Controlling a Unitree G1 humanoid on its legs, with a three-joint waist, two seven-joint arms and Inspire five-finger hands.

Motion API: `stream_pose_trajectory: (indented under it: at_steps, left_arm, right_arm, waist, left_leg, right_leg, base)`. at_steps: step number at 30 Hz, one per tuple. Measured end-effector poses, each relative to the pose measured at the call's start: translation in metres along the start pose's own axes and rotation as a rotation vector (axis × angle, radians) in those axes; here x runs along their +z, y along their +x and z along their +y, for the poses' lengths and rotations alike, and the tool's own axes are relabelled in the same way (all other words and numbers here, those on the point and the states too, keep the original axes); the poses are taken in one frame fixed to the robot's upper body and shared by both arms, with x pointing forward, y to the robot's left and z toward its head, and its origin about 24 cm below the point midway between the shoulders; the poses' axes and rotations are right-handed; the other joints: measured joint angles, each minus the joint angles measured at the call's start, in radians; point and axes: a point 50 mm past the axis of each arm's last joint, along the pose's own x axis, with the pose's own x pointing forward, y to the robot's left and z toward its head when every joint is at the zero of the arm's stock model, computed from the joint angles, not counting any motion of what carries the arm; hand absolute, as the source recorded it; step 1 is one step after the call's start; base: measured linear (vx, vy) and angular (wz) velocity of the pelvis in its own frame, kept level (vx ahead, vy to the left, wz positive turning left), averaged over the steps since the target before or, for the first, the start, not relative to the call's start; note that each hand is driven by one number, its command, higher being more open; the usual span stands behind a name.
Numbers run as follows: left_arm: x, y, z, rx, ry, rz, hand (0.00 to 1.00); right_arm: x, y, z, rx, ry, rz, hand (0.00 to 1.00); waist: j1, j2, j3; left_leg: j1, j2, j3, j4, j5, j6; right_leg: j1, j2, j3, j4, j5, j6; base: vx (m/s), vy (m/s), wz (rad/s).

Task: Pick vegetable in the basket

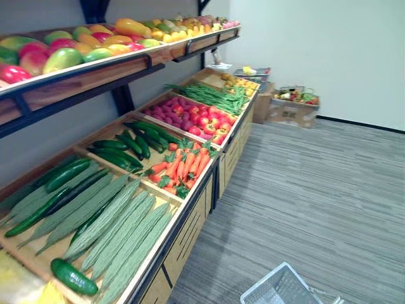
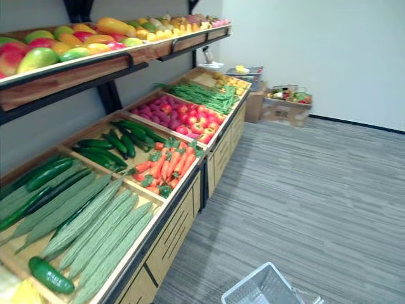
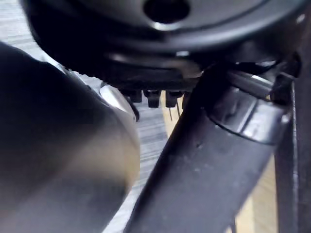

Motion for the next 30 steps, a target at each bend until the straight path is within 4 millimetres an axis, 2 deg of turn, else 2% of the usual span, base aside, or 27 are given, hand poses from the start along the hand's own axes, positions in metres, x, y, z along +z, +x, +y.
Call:
stream_pose_trajectory:
  at_steps: [2, 3, 5, 7, 11, 14, 16, 17, 18, 19, 20, 21, 22, 23, 24, 25, 26, 27, 28, 30]
  left_arm:
    - [0.000, 0.000, 0.005, 0.015, -0.010, 0.035, 1.00]
    - [0.001, 0.000, 0.010, 0.031, -0.010, 0.057, 1.00]
    - [-0.001, 0.001, 0.009, 0.042, -0.005, 0.061, 1.00]
    - [-0.007, 0.001, 0.004, 0.037, 0.026, 0.068, 1.00]
    - [-0.013, 0.002, -0.001, 0.028, 0.078, 0.064, 1.00]
    - [-0.013, 0.002, -0.002, 0.021, 0.106, 0.057, 1.00]
    - [-0.011, 0.002, -0.002, 0.020, 0.113, 0.050, 1.00]
    - [-0.009, 0.002, 0.000, 0.028, 0.109, 0.040, 1.00]
    - [-0.005, 0.002, 0.000, 0.027, 0.114, 0.024, 1.00]
    - [-0.004, 0.003, -0.001, 0.024, 0.124, 0.021, 1.00]
    - [-0.003, 0.003, -0.002, 0.021, 0.127, 0.019, 1.00]
    - [0.002, 0.003, -0.005, 0.007, 0.133, 0.008, 1.00]
    - [0.000, 0.003, -0.006, 0.000, 0.133, 0.014, 1.00]
    - [-0.003, 0.003, -0.008, -0.007, 0.135, 0.022, 1.00]
    - [-0.010, 0.003, -0.010, -0.014, 0.139, 0.039, 1.00]
    - [-0.006, 0.003, -0.011, -0.020, 0.154, 0.027, 1.00]
    - [0.007, 0.004, -0.011, -0.022, 0.218, 0.003, 1.00]
    - [0.009, 0.005, -0.014, -0.027, 0.236, 0.001, 1.00]
    - [0.007, 0.005, -0.017, -0.035, 0.257, 0.005, 1.00]
    - [0.008, 0.005, -0.016, -0.032, 0.276, 0.004, 1.00]
  right_arm:
    - [-0.001, 0.000, 0.006, 0.018, 0.010, -0.011, 0.00]
    - [-0.005, 0.000, 0.012, 0.034, 0.027, -0.015, 0.00]
    - [-0.004, -0.001, 0.008, 0.030, 0.018, -0.020, 0.00]
    - [0.001, -0.001, 0.002, 0.023, 0.005, -0.026, 0.00]
    - [0.003, -0.001, -0.003, 0.011, 0.002, -0.026, 0.00]
    - [0.004, -0.001, -0.002, 0.015, 0.004, -0.030, 0.00]
    - [0.007, 0.000, 0.004, 0.039, 0.007, -0.041, 0.00]
    - [0.015, 0.003, 0.012, 0.066, 0.011, -0.054, 0.00]
    - [0.015, 0.005, 0.016, 0.074, 0.020, -0.044, 0.00]
    - [0.022, 0.007, 0.017, 0.067, 0.040, -0.058, 0.00]
    - [0.026, 0.007, 0.015, 0.062, 0.042, -0.065, 0.00]
    - [0.030, 0.008, 0.015, 0.069, 0.043, -0.066, 0.00]
    - [0.031, 0.008, 0.014, 0.064, 0.044, -0.068, 0.00]
    - [0.036, 0.008, 0.013, 0.060, 0.040, -0.073, 0.00]
    - [0.041, 0.009, 0.012, 0.053, 0.044, -0.065, 0.00]
    - [0.039, 0.010, 0.015, 0.061, 0.047, -0.052, 0.00]
    - [0.028, 0.010, 0.016, 0.058, 0.053, -0.004, 0.00]
    - [0.026, 0.010, 0.014, 0.049, 0.055, 0.013, 0.00]
    - [0.018, 0.007, 0.006, 0.023, 0.056, 0.041, 0.00]
    - [0.015, 0.007, 0.002, 0.009, 0.056, 0.059, 0.00]
  waist:
    - [-0.002, -0.012, -0.008]
    - [-0.008, -0.021, -0.015]
    - [-0.009, -0.017, -0.020]
    - [-0.012, 0.010, -0.031]
    - [-0.014, 0.038, -0.043]
    - [-0.014, 0.042, -0.042]
    - [-0.009, 0.037, -0.038]
    - [0.021, 0.039, -0.032]
    - [0.020, 0.026, -0.023]
    - [0.015, 0.022, -0.015]
    - [0.011, 0.020, -0.011]
    - [0.012, 0.004, 0.003]
    - [0.013, 0.011, 0.001]
    - [0.019, 0.033, -0.002]
    - [0.041, 0.062, -0.012]
    - [0.034, 0.032, -0.011]
    - [0.030, -0.008, -0.013]
    - [0.022, 0.003, -0.003]
    - [0.027, 0.009, -0.011]
    - [0.026, 0.008, -0.010]
  left_leg:
    - [0.013, -0.007, 0.023, -0.026, 0.007, 0.013]
    - [0.034, -0.012, 0.034, -0.072, 0.024, 0.011]
    - [0.064, -0.016, 0.046, -0.136, 0.049, 0.005]
    - [0.097, -0.014, 0.051, -0.202, 0.077, -0.005]
    - [0.106, 0.003, 0.059, -0.233, 0.087, -0.010]
    - [0.116, 0.025, 0.106, -0.237, 0.086, -0.010]
    - [0.110, 0.035, 0.156, -0.232, 0.075, 0.007]
    - [0.105, 0.047, 0.225, -0.252, 0.075, 0.019]
    - [0.115, 0.047, 0.274, -0.245, 0.085, 0.003]
    - [0.130, 0.047, 0.335, -0.222, 0.082, 0.005]
    - [0.132, 0.047, 0.358, -0.201, 0.076, 0.008]
    - [0.113, 0.029, 0.366, -0.141, 0.033, 0.028]
    - [0.111, 0.013, 0.336, -0.159, 0.019, 0.038]
    - [0.103, 0.008, 0.303, -0.186, 0.026, 0.051]
    - [0.098, 0.046, 0.324, -0.219, 0.071, 0.017]
    - [0.084, 0.038, 0.351, -0.206, 0.077, 0.011]
    - [0.075, 0.017, 0.363, -0.190, 0.076, 0.001]
    - [0.071, 0.030, 0.359, -0.194, 0.084, -0.008]
    - [0.072, 0.052, 0.357, -0.229, 0.114, -0.007]
    - [0.083, 0.055, 0.358, -0.265, 0.131, -0.030]
  right_leg:
    - [0.000, -0.021, -0.025, -0.023, 0.008, 0.013]
    - [0.000, -0.034, -0.042, -0.053, 0.021, 0.034]
    - [0.001, -0.037, -0.042, -0.070, 0.027, 0.041]
    - [-0.005, -0.029, -0.060, -0.076, 0.033, 0.037]
    - [-0.015, -0.005, -0.065, -0.091, 0.052, 0.034]
    - [-0.025, 0.015, -0.100, -0.118, 0.103, 0.034]
    - [-0.045, 0.026, -0.218, -0.178, 0.190, 0.002]
    - [-0.034, 0.011, -0.368, -0.236, 0.195, -0.065]
    - [-0.062, -0.009, -0.481, -0.128, 0.109, -0.080]
    - [-0.083, -0.064, -0.659, 0.040, 0.004, -0.084]
    - [-0.078, -0.092, -0.714, 0.068, -0.014, -0.081]
    - [-0.058, -0.082, -0.741, 0.011, 0.000, -0.077]
    - [-0.046, -0.064, -0.715, -0.052, 0.020, -0.080]
    - [-0.031, -0.027, -0.689, -0.133, 0.070, -0.060]
    - [-0.030, -0.042, -0.754, -0.074, 0.028, -0.101]
    - [-0.034, -0.127, -0.810, 0.045, -0.061, -0.094]
    - [0.009, -0.181, -0.793, -0.024, -0.100, 0.026]
    - [0.034, -0.147, -0.796, -0.077, -0.060, 0.014]
    - [0.065, -0.098, -0.790, -0.192, 0.021, -0.001]
    - [0.073, -0.081, -0.778, -0.223, 0.028, -0.008]
  base:
    - [0.18, 0.127, -0.44]
    - [0.20, 0.051, -0.16]
    - [0.16, -0.031, -0.14]
    - [0.12, -0.062, -0.11]
    - [0.05, -0.048, -0.10]
    - [-0.02, -0.022, -0.58]
    - [-0.08, -0.029, -1.41]
    - [-0.10, -0.086, -1.82]
    - [-0.06, -0.100, -2.12]
    - [-0.01, -0.088, -1.28]
    - [-0.02, -0.006, -1.67]
    - [-0.07, 0.015, -1.32]
    - [-0.12, 0.027, -1.39]
    - [-0.14, 0.007, -1.49]
    - [-0.14, -0.025, -1.45]
    - [-0.09, -0.072, -1.30]
    - [-0.01, -0.101, -0.40]
    - [0.00, -0.152, -0.33]
    - [-0.03, -0.161, -0.28]
    - [-0.06, -0.113, -0.25]
